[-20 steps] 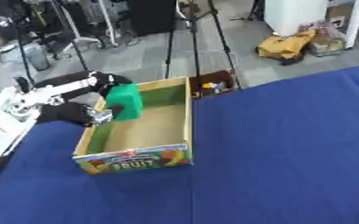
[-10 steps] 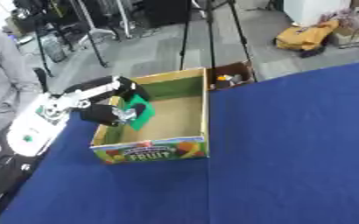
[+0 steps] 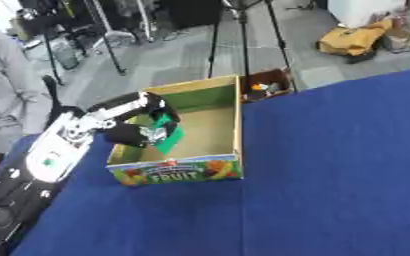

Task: Pick up objects on the table and place them in the box.

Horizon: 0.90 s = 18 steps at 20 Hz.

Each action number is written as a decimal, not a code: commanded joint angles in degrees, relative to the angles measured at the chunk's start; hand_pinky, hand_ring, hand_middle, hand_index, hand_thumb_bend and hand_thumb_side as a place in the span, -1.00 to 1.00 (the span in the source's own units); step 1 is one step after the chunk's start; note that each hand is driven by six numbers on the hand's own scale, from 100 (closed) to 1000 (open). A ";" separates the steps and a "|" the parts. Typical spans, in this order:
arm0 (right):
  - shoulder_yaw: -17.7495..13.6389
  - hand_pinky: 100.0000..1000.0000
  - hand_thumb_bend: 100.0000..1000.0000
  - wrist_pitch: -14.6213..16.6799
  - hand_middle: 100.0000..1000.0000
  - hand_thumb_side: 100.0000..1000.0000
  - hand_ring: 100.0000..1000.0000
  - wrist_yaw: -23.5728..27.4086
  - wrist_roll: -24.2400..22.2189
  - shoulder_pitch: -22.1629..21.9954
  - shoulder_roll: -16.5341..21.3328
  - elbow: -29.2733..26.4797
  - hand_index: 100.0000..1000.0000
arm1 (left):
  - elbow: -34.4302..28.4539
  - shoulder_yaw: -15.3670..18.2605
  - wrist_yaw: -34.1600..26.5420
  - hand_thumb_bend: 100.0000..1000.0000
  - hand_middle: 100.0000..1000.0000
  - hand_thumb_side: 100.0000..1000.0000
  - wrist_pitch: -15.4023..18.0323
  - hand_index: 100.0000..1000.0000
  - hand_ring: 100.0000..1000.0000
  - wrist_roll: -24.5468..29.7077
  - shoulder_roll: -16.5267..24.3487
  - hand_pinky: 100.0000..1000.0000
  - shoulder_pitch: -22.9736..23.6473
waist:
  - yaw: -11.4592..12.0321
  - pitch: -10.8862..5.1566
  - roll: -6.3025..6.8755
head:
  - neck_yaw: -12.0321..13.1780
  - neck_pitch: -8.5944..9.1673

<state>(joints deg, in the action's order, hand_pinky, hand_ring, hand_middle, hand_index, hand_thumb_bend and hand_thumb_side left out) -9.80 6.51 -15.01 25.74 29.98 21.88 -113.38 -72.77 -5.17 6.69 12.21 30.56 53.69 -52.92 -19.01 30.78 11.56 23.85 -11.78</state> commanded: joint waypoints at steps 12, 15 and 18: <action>0.10 0.93 -1.00 -0.08 -0.18 0.61 0.63 0.50 0.25 0.60 0.58 -1.22 0.27 | -1.43 0.68 -1.22 -1.00 0.45 0.79 1.74 0.96 0.62 -0.25 0.56 0.52 -2.05 | 0.30 -1.43 -0.82 | 0.07 1.73; -0.12 0.93 -1.00 -0.22 -0.18 0.60 0.63 0.39 0.58 0.08 0.71 -1.22 0.27 | -4.95 2.77 -5.85 -1.00 0.65 0.97 3.57 1.00 0.73 -6.02 2.07 0.56 -2.12 | 1.41 -2.20 -1.16 | -0.40 1.09; -0.23 0.94 -1.00 -0.37 -0.18 0.60 0.63 0.31 0.92 -0.54 0.71 -1.22 0.27 | -10.54 4.59 -12.98 -1.00 0.61 0.95 4.96 0.99 0.71 -15.75 4.24 0.56 -1.04 | 2.89 -3.49 -1.64 | -0.88 -0.17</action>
<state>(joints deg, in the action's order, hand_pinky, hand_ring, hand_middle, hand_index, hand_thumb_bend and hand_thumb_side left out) -9.52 6.14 -14.82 26.34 29.14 21.81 -113.38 -80.62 -2.33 -3.61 16.61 18.22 54.37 -53.37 -16.03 28.91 10.50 23.19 -11.59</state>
